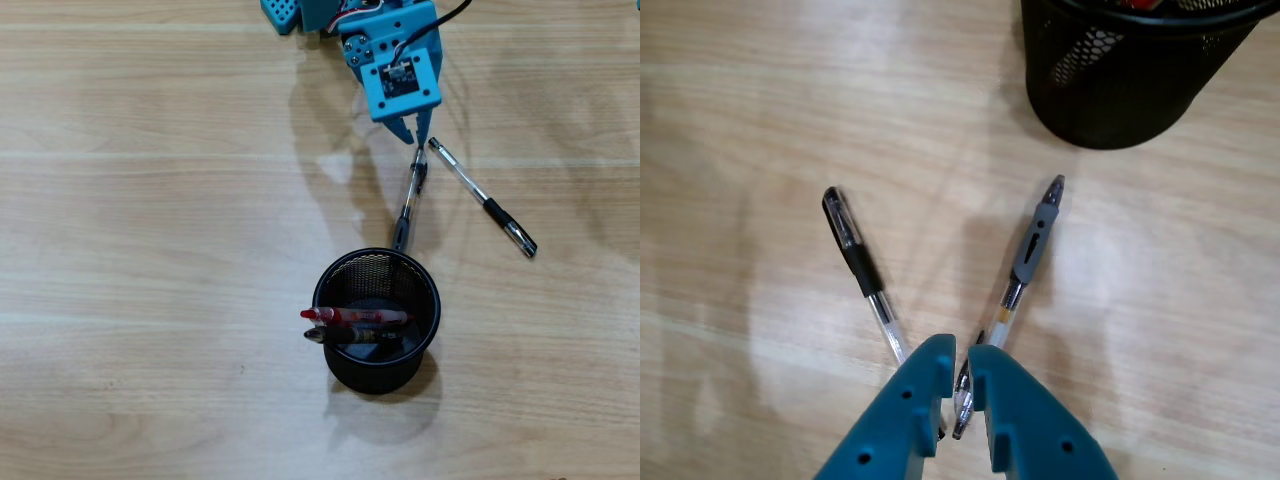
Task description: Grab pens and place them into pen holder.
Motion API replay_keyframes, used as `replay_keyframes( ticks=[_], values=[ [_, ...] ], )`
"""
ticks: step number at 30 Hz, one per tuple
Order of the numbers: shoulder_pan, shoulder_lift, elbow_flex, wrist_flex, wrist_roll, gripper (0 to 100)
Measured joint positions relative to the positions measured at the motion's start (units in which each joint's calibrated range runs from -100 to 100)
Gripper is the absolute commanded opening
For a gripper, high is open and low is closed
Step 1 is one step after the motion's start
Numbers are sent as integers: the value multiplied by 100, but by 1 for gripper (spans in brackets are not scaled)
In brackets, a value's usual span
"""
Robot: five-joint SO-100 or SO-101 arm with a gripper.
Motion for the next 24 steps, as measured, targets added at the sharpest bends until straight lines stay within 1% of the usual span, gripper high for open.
replay_keyframes(
  ticks=[7,18,23,24],
  values=[
    [-63,1187,-817,381,-16,2],
    [9,2443,-932,381,-16,3],
    [9,2536,-959,381,-16,12],
    [0,2536,-994,381,-16,12]
  ],
)
